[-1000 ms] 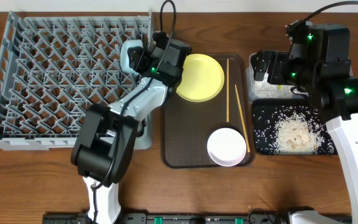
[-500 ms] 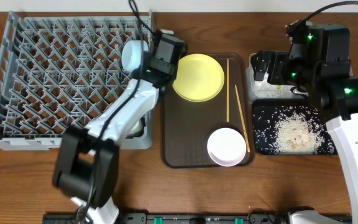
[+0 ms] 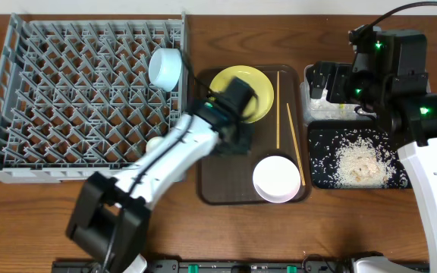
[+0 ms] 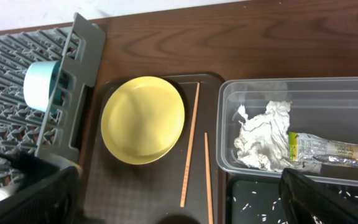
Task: Sort waste into correct bins and load items into the dishwasher
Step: 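Reach the left gripper to the white bowl and grasp its rim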
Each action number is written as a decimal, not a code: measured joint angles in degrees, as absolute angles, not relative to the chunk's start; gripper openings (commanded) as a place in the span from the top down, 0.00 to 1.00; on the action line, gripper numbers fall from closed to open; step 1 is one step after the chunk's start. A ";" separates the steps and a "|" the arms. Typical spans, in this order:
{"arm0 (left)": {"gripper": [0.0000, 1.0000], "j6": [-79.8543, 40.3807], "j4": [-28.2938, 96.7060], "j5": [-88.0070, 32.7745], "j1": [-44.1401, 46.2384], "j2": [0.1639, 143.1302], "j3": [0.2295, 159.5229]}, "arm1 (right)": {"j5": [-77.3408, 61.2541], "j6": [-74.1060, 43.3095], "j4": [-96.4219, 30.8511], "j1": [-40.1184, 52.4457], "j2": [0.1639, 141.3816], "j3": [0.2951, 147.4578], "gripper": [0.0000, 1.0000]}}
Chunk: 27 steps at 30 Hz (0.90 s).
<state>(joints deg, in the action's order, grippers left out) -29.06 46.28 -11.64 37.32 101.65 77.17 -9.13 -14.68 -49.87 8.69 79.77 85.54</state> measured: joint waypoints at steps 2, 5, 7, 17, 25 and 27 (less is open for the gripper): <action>0.51 -31.97 46.02 -12.08 39.90 102.56 77.17 | -9.15 -14.68 -49.87 8.69 79.77 85.54 0.01; 0.50 -35.07 46.00 -12.10 43.07 104.29 77.17 | -9.15 -14.68 -49.87 8.69 79.77 85.54 0.01; 0.50 -36.40 45.95 -12.47 44.01 105.78 77.17 | -9.13 -14.68 -49.87 8.69 79.77 85.54 0.01; 0.51 -38.57 44.66 -15.73 43.55 110.15 77.17 | -9.13 -14.68 -49.87 8.69 79.77 85.54 0.01; 0.62 -36.53 42.87 -24.95 39.81 116.33 77.17 | -9.13 -14.68 -49.87 8.69 79.77 85.54 0.01; 0.71 -35.90 43.03 -27.75 38.63 117.03 77.21 | -9.13 -14.68 -49.84 8.69 79.77 85.54 0.01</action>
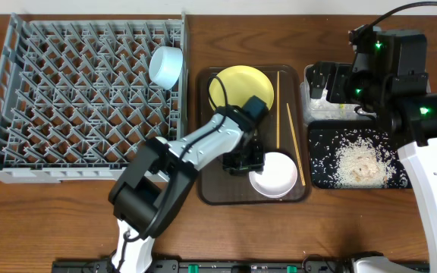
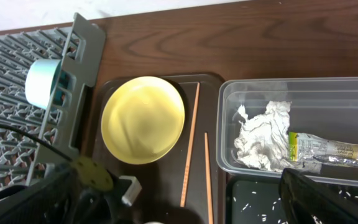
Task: Sort waste into correct bins and load items into the dishwasher
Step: 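Reach the left gripper to the white bowl and grasp its rim, then lift the white bowl and carry it to the rack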
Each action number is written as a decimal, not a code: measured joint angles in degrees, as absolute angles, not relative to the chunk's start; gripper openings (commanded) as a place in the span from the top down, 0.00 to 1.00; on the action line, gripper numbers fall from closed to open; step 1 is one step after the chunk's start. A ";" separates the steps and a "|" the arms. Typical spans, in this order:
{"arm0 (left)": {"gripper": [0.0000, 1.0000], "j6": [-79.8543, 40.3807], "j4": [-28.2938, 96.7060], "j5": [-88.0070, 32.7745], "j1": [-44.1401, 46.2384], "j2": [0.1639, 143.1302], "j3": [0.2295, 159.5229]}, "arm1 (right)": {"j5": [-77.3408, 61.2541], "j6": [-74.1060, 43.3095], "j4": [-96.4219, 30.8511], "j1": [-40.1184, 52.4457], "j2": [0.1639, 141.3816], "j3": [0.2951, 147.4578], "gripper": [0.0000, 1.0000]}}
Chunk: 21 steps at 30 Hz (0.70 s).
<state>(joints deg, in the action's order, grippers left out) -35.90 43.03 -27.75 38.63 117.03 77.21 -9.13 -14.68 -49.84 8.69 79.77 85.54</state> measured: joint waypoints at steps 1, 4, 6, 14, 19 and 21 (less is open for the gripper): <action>0.79 -35.73 42.76 -28.40 38.22 117.14 77.21 | -9.15 -14.68 -49.87 8.69 79.77 85.54 0.01; 0.92 -35.20 42.48 -29.80 37.76 117.75 77.19 | -9.13 -14.68 -49.87 8.69 79.77 85.54 0.01; 0.92 -35.07 42.41 -30.57 37.78 117.89 77.19 | -9.15 -14.68 -49.87 8.69 79.77 85.54 0.01; 0.93 -34.89 42.76 -31.29 36.69 117.56 77.17 | -9.13 -14.68 -49.84 8.69 79.77 85.54 0.01; 0.93 -34.26 43.48 -27.09 36.36 112.03 77.14 | -9.13 -14.68 -49.84 8.69 79.77 85.54 0.01; 0.93 -33.06 44.05 -21.76 36.36 106.72 77.14 | -9.13 -14.68 -49.87 8.69 79.77 85.54 0.01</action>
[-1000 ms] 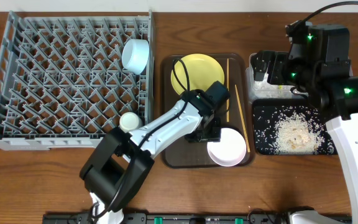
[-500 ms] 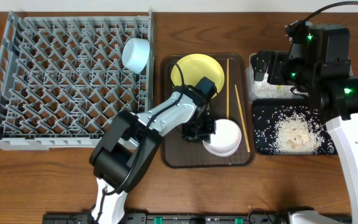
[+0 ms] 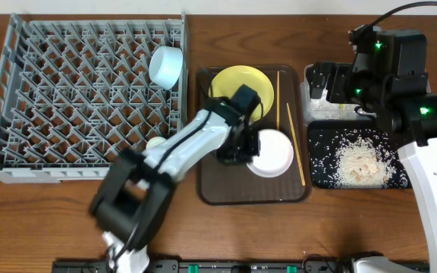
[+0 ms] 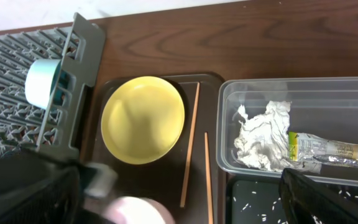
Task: Sort waste into correct bins and load items into the dishwasher
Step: 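Lift the white bowl and carry it to the rack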
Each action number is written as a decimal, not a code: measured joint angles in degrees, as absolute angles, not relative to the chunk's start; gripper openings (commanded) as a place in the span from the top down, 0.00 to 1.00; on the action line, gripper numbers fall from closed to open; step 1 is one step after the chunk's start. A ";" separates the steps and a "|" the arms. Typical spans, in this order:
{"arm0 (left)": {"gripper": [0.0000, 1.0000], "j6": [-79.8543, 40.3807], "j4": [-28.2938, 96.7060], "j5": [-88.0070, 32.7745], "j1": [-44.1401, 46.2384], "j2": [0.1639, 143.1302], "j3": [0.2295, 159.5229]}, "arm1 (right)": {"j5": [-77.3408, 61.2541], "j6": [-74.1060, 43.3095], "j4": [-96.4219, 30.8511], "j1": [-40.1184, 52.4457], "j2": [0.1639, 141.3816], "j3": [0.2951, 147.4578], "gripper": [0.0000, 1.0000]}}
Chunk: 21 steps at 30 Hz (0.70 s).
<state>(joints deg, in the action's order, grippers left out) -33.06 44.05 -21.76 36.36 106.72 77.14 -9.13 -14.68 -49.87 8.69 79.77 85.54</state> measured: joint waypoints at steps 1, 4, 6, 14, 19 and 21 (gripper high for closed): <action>0.93 -32.38 44.66 -18.28 36.36 103.68 77.14 | -9.15 -14.68 -49.87 8.69 79.77 85.54 0.01; 0.92 -29.95 46.52 -5.93 36.25 95.26 77.17 | -9.13 -14.68 -49.84 8.69 79.77 85.54 0.01; 0.92 -28.60 48.34 5.15 36.16 90.89 77.17 | -9.15 -14.68 -49.84 8.69 79.77 85.54 0.01; 0.93 -27.05 53.52 51.27 34.48 88.29 76.95 | -9.15 -14.68 -49.87 8.69 79.77 85.54 0.01; 0.93 -28.86 51.35 72.49 30.46 90.98 75.05 | -9.15 -14.68 -49.87 8.69 79.77 85.54 0.01; 0.93 -29.15 50.65 78.11 28.91 93.19 74.52 | -9.13 -14.68 -49.84 8.69 79.77 85.54 0.01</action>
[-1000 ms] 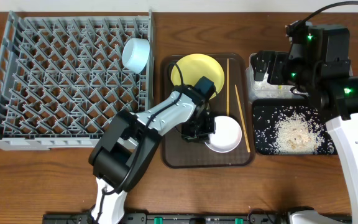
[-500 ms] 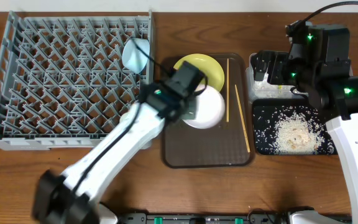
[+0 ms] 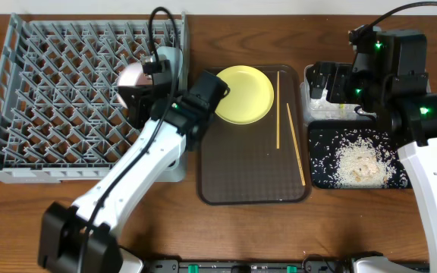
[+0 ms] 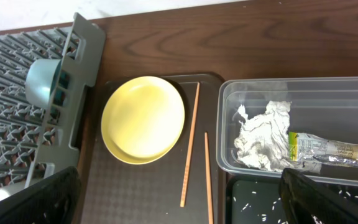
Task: Sort waste into correct bins and load items into the dishwasher
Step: 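Lift the white bowl and carry it to the rack, then place the white bowl upright in the rack and release it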
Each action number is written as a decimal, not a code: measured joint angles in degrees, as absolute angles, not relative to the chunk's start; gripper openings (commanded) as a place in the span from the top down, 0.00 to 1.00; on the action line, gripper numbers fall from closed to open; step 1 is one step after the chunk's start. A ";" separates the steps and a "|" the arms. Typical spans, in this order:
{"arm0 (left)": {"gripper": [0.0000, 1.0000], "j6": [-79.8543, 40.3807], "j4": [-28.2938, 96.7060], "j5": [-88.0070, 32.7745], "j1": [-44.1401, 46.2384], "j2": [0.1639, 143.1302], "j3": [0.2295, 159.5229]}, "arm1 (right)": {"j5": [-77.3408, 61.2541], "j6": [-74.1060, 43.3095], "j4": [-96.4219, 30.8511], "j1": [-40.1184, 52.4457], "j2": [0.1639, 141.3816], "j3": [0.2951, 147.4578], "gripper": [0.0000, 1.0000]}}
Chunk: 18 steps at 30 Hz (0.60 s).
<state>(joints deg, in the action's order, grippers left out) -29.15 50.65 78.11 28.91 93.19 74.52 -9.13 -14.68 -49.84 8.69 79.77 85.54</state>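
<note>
My left gripper is over the right part of the grey dish rack, shut on a white bowl that it holds tilted on edge. A pale blue cup lies in the rack just behind it. A yellow plate rests at the back of the brown tray, with two wooden chopsticks to its right. My right gripper hangs open and empty above the clear waste bin, its fingers wide apart.
The clear bin holds crumpled tissue and a foil wrapper. In front of it is a black tray with scattered rice. A small white round thing sits in the rack's near right corner.
My left gripper has moved left with the white bowl, from over the middle of the brown tray to over the right part of the rack. The right arm has not moved.
First the white bowl stood at the tray's front right while my left gripper was beside the yellow plate. Then the gripper was at the bowl's rim. After that it held the bowl over the tray's middle, and now holds it over the rack.
</note>
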 measured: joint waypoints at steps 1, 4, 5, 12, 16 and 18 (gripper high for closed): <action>0.93 -29.32 50.26 79.94 28.38 94.35 74.46 | -9.15 -14.68 -49.87 8.69 79.77 85.54 0.01; 0.93 -29.71 48.36 83.88 27.40 98.00 74.43 | -9.13 -14.68 -49.87 8.69 79.77 85.54 0.01; 0.93 -29.78 47.66 84.79 27.38 99.35 74.43 | -9.15 -14.68 -49.87 8.69 79.77 85.54 0.01; 0.93 -29.80 47.29 86.98 27.46 105.58 74.43 | -9.15 -14.68 -49.87 8.69 79.77 85.54 0.01; 0.93 -30.17 47.29 87.00 27.46 106.76 74.39 | -9.13 -14.68 -49.87 8.69 79.77 85.54 0.01; 0.93 -30.70 47.27 87.00 27.46 106.78 74.37 | -9.13 -14.68 -49.87 8.69 79.77 85.54 0.01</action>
